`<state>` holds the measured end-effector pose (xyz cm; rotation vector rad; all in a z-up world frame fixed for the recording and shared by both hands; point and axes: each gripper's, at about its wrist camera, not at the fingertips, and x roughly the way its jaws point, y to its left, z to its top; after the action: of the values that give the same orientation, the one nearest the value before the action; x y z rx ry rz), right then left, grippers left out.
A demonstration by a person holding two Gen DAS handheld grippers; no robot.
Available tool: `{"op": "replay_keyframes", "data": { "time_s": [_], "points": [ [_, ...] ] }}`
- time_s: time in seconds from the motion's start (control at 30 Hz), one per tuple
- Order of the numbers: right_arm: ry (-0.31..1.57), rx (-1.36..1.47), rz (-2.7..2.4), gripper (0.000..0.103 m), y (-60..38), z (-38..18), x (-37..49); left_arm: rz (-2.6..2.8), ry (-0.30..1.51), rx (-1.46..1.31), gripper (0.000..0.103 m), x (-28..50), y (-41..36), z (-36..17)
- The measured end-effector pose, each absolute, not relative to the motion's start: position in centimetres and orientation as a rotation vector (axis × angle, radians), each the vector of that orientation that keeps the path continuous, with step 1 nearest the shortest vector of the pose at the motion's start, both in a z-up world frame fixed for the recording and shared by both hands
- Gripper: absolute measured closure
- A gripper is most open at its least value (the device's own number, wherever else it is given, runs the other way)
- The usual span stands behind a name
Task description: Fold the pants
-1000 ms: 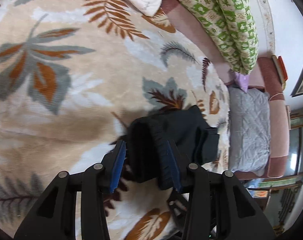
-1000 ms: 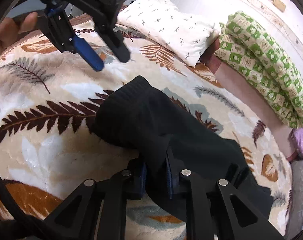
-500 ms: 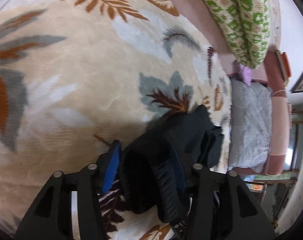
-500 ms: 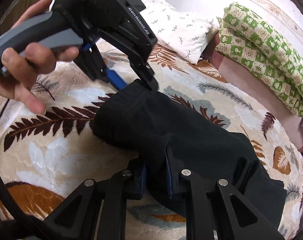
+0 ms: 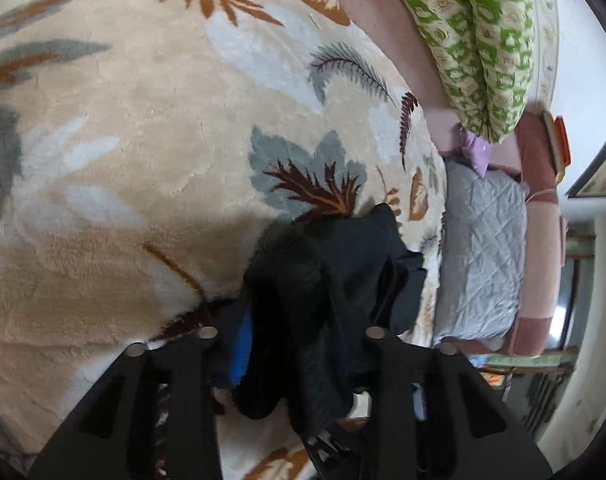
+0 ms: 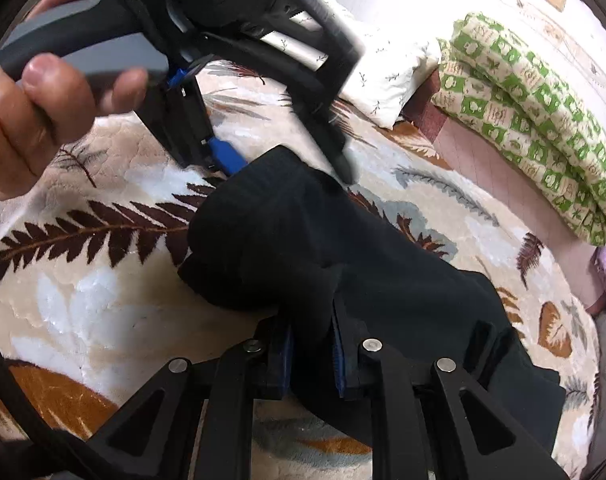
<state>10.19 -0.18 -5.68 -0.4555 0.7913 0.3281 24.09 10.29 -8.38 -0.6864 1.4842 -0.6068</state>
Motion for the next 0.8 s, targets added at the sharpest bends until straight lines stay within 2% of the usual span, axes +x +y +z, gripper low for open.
{"op": "replay_keyframes", "data": {
  "time_s": [0.1,0.6,0.63,0.7,0.8],
  "points": [
    [0.794,-0.398,0.340,0.091,-0.9,-5.3,10.6,-0.583,1.479,-0.741,0.077,23.7,10.6,-7.9],
    [0.769,-0.116,0.382,0.090,-5.0,-2.5,10.3,-0.540,1.463,-0.792,0.077,22.8,8.8,-3.5],
    [0.761,-0.120,0.379,0.086,-5.1,-2.4,10.1,-0.536,1.466,-0.795,0.077,22.8,8.7,-3.6],
    [0.747,-0.160,0.362,0.085,-4.9,-2.5,9.8,-0.531,1.467,-0.783,0.077,22.8,8.3,-3.4],
    [0.740,-0.252,0.329,0.072,-4.0,-2.6,9.8,-0.539,1.469,-0.783,0.077,22.8,8.1,-3.4]
  ]
}}
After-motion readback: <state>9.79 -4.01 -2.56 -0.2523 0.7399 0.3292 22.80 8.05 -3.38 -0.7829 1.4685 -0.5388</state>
